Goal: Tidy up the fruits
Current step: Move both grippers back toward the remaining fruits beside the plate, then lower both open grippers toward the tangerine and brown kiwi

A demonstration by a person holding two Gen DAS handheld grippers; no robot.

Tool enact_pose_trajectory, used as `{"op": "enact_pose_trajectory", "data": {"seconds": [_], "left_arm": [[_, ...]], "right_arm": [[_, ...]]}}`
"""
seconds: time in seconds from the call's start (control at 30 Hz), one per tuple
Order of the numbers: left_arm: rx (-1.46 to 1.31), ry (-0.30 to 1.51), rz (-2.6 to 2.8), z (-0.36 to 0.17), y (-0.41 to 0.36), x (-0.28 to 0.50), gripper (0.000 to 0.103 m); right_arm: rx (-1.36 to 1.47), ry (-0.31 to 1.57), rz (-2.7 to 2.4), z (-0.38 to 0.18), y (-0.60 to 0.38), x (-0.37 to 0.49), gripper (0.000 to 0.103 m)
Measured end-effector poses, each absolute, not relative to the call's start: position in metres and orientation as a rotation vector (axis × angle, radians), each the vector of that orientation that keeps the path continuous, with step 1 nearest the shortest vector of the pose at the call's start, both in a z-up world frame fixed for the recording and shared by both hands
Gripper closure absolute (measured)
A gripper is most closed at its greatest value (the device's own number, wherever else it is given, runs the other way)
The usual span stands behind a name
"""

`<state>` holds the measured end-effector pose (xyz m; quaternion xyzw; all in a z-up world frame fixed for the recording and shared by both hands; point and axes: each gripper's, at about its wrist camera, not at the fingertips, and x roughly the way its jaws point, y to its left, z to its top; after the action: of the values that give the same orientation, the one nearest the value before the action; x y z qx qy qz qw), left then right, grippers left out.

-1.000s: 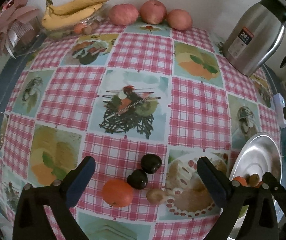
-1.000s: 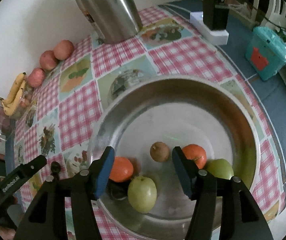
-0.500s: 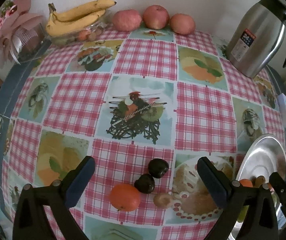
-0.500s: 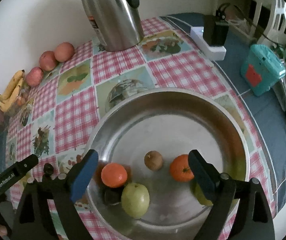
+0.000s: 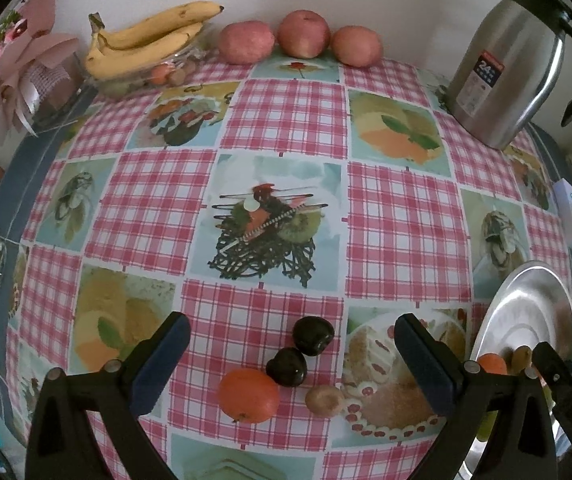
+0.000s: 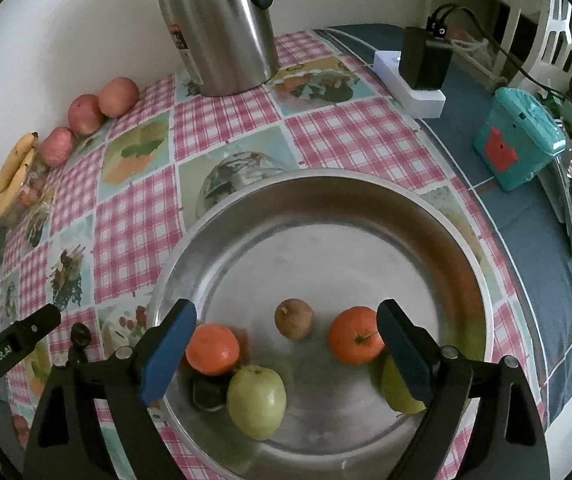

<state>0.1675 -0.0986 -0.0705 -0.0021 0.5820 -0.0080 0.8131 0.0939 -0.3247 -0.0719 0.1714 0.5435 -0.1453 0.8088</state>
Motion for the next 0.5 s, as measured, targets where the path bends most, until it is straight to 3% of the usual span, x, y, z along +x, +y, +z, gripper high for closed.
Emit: {"op": "enact_pose_trajectory", "data": {"seconds": [0.5], "left_arm": [[0.148,1.183,-0.027,-0.048,-0.080,0.167,0.000]], "right_arm": [[0.370,1.174,-0.272,-0.069,-0.315,0.095,0.011]]}}
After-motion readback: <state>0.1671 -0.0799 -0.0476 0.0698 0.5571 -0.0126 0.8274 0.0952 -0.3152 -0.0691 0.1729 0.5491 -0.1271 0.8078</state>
